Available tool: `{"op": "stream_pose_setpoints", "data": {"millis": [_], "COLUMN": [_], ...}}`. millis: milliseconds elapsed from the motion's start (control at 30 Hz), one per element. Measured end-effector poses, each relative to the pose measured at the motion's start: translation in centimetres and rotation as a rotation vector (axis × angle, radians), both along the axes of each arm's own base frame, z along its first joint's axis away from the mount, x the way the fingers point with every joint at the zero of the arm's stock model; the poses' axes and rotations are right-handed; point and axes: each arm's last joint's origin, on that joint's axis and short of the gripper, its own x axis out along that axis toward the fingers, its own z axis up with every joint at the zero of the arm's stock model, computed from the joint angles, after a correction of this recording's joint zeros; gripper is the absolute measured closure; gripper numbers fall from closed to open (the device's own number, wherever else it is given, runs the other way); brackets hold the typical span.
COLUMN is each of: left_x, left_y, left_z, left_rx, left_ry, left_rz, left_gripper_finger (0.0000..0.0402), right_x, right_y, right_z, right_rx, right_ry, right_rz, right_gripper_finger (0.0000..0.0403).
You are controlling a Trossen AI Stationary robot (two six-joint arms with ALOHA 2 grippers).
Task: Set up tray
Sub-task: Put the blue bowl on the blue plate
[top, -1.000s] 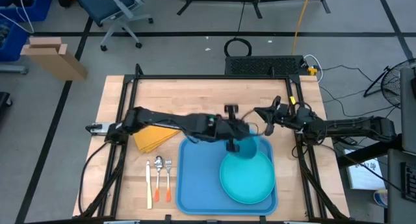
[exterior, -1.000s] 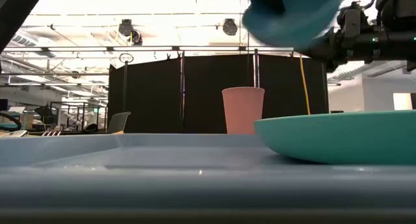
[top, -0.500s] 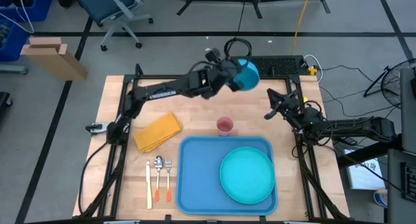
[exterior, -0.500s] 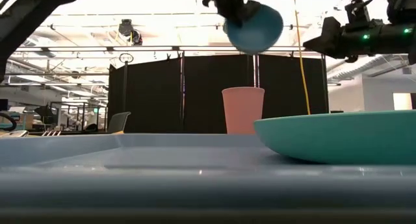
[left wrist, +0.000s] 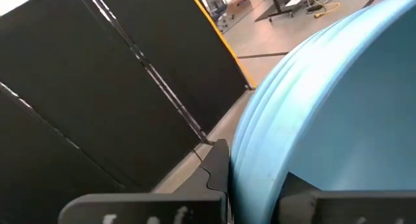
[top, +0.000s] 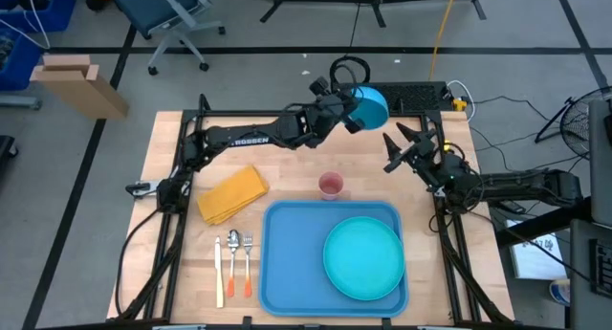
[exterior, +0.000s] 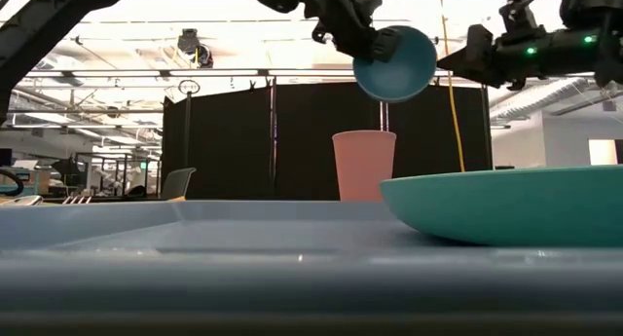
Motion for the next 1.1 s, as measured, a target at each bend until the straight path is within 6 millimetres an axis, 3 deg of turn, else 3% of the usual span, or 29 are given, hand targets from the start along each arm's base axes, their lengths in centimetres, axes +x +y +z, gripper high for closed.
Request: {"op": "stream_pose_setpoints", "data": {"millis": [200,433,633,800,1000,1100], "left_x": [0.0,0.1,0.1,0.0,0.1,0.1], "left_y": [0.0,-0.3,-0.5,-0.5,-1.0,-1.3], "left_z": [-0.6,-0.5,-0.8,-0.9,-0.9,-1.0], "left_rx": [-0.020,-0.014,0.011,0.000,0.005,0.012], "left_ry": [-0.013,-0.015,0.062,0.076,0.079,0.088], "left_rz": [-0.008,0.005,0.008,0.008,0.002,0.021], "left_gripper_finger": [0.0389,0.0389,0.0389,0.0389,0.0389,0.0389], "right_x": [1.8,4.5,5.5,5.6,5.4,5.4], "right_y": [-1.0,-2.7,-3.2,-3.2,-3.5,-3.6], "right_z": [0.3,2.1,2.1,2.0,2.3,2.3], "right_rx": [0.032,0.047,0.011,-0.005,0.009,0.009], "right_ry": [0.054,0.073,0.160,0.188,0.148,0.156], "right_rz": [-0.030,-0.116,-0.142,-0.130,-0.174,-0.175], "right_gripper_finger": [0.0149,0.0151,0.0168,0.0231,0.0368,0.0375]}}
